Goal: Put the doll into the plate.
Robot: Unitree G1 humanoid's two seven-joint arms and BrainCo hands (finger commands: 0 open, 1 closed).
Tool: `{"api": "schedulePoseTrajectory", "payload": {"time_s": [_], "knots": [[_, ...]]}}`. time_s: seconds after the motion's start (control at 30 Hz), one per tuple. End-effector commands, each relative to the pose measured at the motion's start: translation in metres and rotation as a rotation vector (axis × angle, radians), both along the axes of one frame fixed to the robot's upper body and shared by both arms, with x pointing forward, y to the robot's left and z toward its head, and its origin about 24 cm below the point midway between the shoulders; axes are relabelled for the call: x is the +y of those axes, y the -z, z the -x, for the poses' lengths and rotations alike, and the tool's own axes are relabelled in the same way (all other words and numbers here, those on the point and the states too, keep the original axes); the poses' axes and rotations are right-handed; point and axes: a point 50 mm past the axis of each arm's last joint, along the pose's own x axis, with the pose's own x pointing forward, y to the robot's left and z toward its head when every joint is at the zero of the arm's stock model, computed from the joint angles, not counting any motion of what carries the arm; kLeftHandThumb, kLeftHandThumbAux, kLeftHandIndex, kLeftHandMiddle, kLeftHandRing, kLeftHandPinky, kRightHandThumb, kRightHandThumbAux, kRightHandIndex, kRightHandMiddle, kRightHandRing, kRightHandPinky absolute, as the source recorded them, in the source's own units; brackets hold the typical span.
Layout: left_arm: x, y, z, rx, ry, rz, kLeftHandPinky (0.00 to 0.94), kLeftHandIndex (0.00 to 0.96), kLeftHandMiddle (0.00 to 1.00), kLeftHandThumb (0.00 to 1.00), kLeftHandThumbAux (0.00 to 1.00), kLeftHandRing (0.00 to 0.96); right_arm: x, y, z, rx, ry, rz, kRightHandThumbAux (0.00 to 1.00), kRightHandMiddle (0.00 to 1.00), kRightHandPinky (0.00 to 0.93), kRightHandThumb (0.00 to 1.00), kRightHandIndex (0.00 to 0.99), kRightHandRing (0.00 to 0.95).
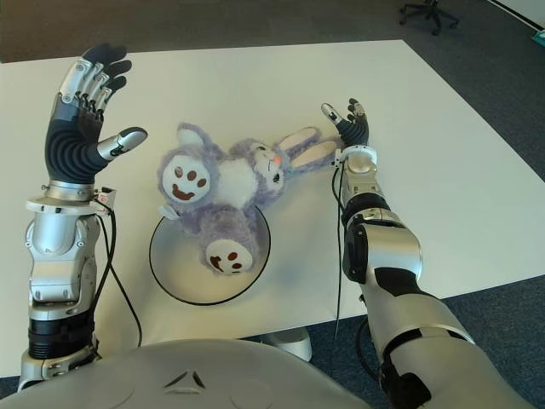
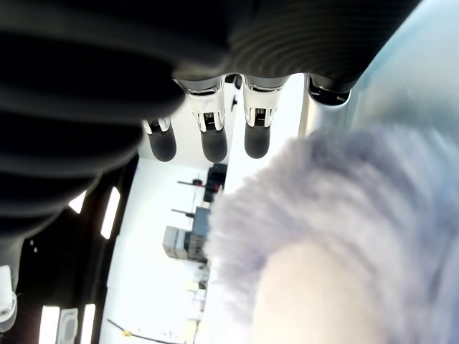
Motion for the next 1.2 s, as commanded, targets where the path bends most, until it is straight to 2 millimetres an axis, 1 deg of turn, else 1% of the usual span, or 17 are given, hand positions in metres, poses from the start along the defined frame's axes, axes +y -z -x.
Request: {"api": "schedulePoseTrajectory", "payload": {"time_s": [0.03,0.1,0.13,0.17,0.23,0.27,0.3,0.33,0.37,0.43,0.47,0.53,0.63,0.67,0.87,1.03,1.2], "knots": [[0.003,-0.001,-0.006,-0.034,0.006,0.043,0.096,0.082,0.132,0.032,0.635,0.152,0.002,0.046,0.022,0.196,0.009,-0.032,0.528,0.0,0.0,0.0,0.0,0.0],[0.004,-0.002,-0.007,-0.049,0.012,0.052,0.082,0.069,0.127,0.033,0.638,0.158,0.002,0.046,0.022,0.196,0.01,-0.032,0.53,0.0,0.0,0.0,0.0,0.0],[0.01,0.001,-0.009,-0.055,0.003,0.048,0.08,0.068,0.127,0.032,0.639,0.159,0.002,0.046,0.022,0.196,0.009,-0.032,0.53,0.0,0.0,0.0,0.0,0.0],[0.016,0.003,-0.011,-0.066,-0.01,0.04,0.034,0.039,0.109,0.013,0.578,0.151,0.002,0.046,0.022,0.196,0.01,-0.032,0.532,0.0,0.0,0.0,0.0,0.0],[0.026,0.006,-0.015,-0.09,-0.033,0.026,0.011,0.024,0.101,0.001,0.536,0.145,0.002,0.046,0.022,0.197,0.011,-0.031,0.534,0.0,0.0,0.0,0.0,0.0],[0.029,0.007,-0.017,-0.101,-0.04,0.021,0.014,0.009,0.097,0.0,0.471,0.128,0.002,0.046,0.022,0.197,0.011,-0.03,0.532,0.0,0.0,0.0,0.0,0.0],[0.034,0.008,-0.019,-0.112,-0.052,0.016,0.014,0.006,0.096,0.0,0.46,0.125,0.002,0.046,0.022,0.198,0.012,-0.029,0.532,0.0,0.0,0.0,0.0,0.0],[0.038,0.01,-0.021,-0.12,-0.06,0.012,0.017,0.001,0.094,0.0,0.426,0.119,0.002,0.046,0.022,0.198,0.012,-0.028,0.531,0.0,0.0,0.0,0.0,0.0],[0.038,0.01,-0.021,-0.131,-0.061,0.011,0.015,0.0,0.09,0.0,0.404,0.108,0.002,0.046,0.022,0.198,0.012,-0.027,0.527,0.0,0.0,0.0,0.0,0.0],[0.041,0.009,-0.025,-0.143,-0.057,0.01,0.013,0.0,0.086,0.0,0.39,0.099,0.002,0.047,0.022,0.198,0.011,-0.025,0.524,0.0,0.0,0.0,0.0,0.0],[0.043,0.009,-0.027,-0.146,-0.055,0.01,0.014,0.0,0.068,0.002,0.353,0.068,0.002,0.047,0.022,0.198,0.011,-0.024,0.518,0.0,0.0,0.0,0.0,0.0],[0.047,0.008,-0.033,-0.153,-0.051,0.014,0.011,0.0,0.061,0.0,0.326,0.051,0.002,0.047,0.022,0.198,0.011,-0.024,0.517,0.0,0.0,0.0,0.0,0.0],[0.052,0.01,-0.041,-0.157,-0.036,0.03,0.01,0.0,0.053,0.0,0.306,0.038,0.002,0.047,0.022,0.198,0.012,-0.024,0.519,0.0,0.0,0.0,0.0,0.0],[0.055,0.012,-0.044,-0.155,-0.029,0.041,0.008,0.0,0.034,0.0,0.271,0.016,0.002,0.047,0.022,0.199,0.012,-0.024,0.518,0.0,0.0,0.0,0.0,0.0],[0.07,0.026,-0.055,-0.128,0.023,0.122,0.0,0.0,0.025,0.0,0.208,0.001,0.001,0.048,0.023,0.202,0.014,-0.024,0.511,0.0,0.0,0.0,0.0,0.0],[0.071,0.027,-0.061,-0.133,0.044,0.133,0.0,0.0,0.035,0.0,0.192,0.005,0.001,0.047,0.023,0.202,0.013,-0.027,0.51,0.0,0.0,0.0,0.0,0.0],[0.07,0.028,-0.067,-0.138,0.046,0.12,0.008,0.0,0.051,0.0,0.203,0.022,0.001,0.047,0.023,0.203,0.016,-0.029,0.517,0.0,0.0,0.0,0.0,0.0]]}}
